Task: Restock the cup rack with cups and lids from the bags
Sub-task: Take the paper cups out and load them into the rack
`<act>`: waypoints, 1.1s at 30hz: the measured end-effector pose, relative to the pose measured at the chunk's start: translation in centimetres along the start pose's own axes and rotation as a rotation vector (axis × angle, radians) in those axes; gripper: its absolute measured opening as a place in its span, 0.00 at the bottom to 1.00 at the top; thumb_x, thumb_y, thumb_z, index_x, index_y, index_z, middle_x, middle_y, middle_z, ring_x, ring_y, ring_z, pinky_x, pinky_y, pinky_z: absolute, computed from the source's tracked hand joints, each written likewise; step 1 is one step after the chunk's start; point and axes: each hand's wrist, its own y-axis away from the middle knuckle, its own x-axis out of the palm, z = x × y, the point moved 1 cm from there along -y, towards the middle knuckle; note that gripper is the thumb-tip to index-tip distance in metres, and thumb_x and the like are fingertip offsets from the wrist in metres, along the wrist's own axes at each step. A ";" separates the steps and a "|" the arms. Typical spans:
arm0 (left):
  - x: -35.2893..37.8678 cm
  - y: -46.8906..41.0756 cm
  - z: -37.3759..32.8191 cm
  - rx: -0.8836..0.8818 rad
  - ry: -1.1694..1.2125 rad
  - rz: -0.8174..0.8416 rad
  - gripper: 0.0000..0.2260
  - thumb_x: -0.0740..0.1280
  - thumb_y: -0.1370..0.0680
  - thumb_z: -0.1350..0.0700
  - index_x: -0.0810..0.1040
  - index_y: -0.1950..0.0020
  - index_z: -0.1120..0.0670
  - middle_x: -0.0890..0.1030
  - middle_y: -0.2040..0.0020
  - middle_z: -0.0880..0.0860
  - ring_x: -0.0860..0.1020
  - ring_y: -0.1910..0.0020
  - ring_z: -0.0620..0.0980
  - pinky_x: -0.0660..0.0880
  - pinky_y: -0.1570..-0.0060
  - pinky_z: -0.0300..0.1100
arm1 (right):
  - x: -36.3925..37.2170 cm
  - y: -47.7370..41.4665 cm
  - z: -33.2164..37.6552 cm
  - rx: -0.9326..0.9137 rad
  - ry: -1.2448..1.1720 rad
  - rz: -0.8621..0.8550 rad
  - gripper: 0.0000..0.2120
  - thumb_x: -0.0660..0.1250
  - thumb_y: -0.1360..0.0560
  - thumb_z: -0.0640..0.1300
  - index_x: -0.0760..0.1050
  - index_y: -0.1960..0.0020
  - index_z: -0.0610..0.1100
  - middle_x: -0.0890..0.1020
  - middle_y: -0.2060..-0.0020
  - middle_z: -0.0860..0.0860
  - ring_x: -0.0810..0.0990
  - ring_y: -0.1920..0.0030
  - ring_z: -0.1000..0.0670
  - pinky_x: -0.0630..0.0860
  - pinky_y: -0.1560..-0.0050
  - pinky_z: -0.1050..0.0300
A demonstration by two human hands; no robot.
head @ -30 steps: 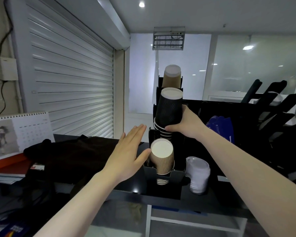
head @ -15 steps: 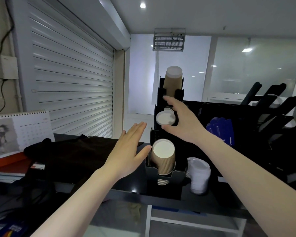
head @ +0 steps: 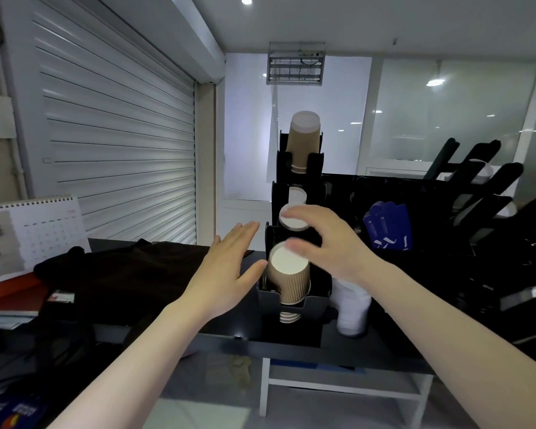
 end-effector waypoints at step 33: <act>-0.1 6.6 -1.6 0.080 -0.155 0.034 0.30 0.59 0.22 0.46 0.53 0.22 0.50 0.53 0.22 0.50 0.49 0.23 0.49 0.45 0.28 0.51 | 2.0 8.7 5.1 0.149 0.486 0.183 0.39 0.67 0.25 0.55 0.49 0.22 0.51 0.47 0.22 0.50 0.46 0.23 0.47 0.55 0.25 0.48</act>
